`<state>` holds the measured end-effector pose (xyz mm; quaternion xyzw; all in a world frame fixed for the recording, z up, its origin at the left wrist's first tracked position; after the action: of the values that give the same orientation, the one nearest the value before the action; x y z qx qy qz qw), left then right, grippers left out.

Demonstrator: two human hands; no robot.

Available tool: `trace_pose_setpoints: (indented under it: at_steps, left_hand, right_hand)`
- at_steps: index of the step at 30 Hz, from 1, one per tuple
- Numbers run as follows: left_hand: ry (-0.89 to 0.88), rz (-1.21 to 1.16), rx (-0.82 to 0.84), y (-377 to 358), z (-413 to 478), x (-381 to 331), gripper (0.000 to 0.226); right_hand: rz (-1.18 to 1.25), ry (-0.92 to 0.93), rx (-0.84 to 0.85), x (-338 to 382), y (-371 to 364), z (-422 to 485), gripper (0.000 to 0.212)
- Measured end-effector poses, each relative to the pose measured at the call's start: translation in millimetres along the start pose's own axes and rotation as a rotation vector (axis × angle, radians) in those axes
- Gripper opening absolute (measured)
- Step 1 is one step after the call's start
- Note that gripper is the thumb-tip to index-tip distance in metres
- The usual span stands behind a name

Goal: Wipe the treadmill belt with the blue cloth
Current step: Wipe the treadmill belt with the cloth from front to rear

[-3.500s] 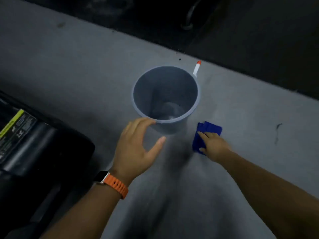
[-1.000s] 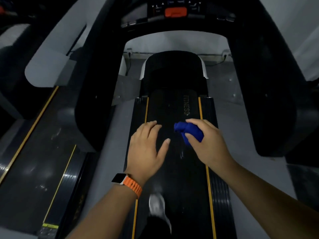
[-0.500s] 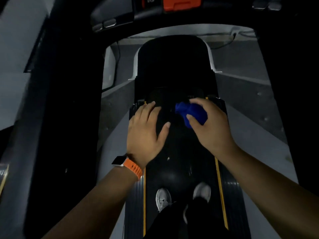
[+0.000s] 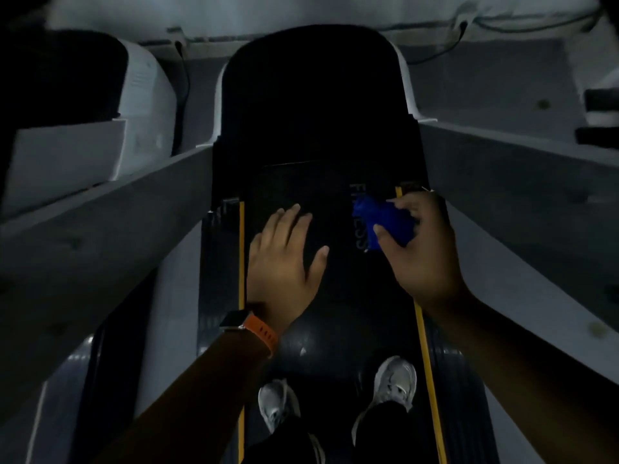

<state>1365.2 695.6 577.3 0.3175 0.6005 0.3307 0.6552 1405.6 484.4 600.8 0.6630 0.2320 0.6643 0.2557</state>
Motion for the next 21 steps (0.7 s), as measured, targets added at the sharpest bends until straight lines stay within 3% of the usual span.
trace_pose_setpoints:
  at_steps: [5, 10, 16, 21]
  left_hand:
    - [-0.002, 0.039, 0.068, -126, 21, 91, 0.061]
    - [0.111, 0.098, 0.139, -218, 21, 200, 0.069]
    - [0.226, 0.208, 0.23, -299, 17, 325, 0.07]
    - [0.285, 0.196, 0.254, -348, 16, 380, 0.069]
  right_hand:
    - [-0.073, 0.017, 0.0, -107, -91, 35, 0.04]
    - [-0.123, 0.082, 0.0, -193, -184, 59, 0.039]
    - [-0.168, 0.049, 0.07, -257, -303, 95, 0.039]
    - [-0.267, 0.108, 0.125, -291, -384, 118, 0.036]
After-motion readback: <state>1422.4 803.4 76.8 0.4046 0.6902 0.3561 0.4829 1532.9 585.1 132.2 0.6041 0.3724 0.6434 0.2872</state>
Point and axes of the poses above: each hand's wrist, its own z-axis towards the middle knuckle, its own y-axis out of the back of the hand, x = y × z, the point moved 7 cm from there along z, towards the middle knuckle, and after that the axes turned 14 degrees about -z, right-handed, at the moved point
